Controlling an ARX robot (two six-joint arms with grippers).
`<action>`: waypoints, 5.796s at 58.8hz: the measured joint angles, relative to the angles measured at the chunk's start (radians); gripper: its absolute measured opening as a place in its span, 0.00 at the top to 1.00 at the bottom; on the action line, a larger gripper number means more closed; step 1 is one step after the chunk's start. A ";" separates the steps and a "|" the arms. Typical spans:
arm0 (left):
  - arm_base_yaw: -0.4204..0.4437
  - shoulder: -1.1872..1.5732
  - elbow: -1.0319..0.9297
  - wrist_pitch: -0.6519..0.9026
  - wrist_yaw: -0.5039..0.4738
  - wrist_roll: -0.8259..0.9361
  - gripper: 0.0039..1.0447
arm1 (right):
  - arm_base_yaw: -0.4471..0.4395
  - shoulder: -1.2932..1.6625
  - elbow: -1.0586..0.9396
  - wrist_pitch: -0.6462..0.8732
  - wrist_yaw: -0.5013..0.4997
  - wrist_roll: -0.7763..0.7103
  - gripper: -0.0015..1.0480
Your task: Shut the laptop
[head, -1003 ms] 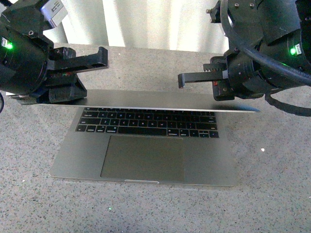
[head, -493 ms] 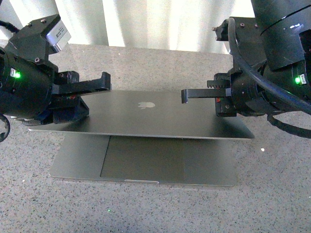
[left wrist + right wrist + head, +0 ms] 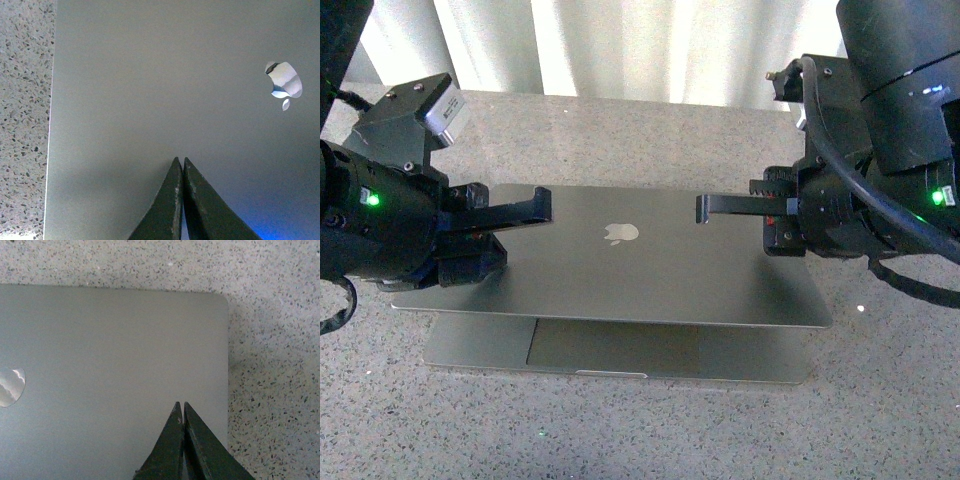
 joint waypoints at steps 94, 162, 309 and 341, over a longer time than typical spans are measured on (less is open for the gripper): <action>0.029 0.124 -0.060 0.146 0.049 -0.042 0.97 | -0.002 0.100 -0.079 0.134 -0.005 0.063 0.99; 0.292 -0.826 -0.566 0.644 -0.083 0.315 0.97 | -0.252 -0.885 -0.627 0.555 0.035 -0.348 0.99; 0.292 -1.744 -0.709 -0.109 -0.083 0.318 0.21 | -0.412 -1.886 -0.769 -0.273 -0.117 -0.341 0.30; 0.292 -1.744 -0.709 -0.109 -0.083 0.320 0.06 | -0.412 -1.886 -0.769 -0.273 -0.117 -0.335 0.10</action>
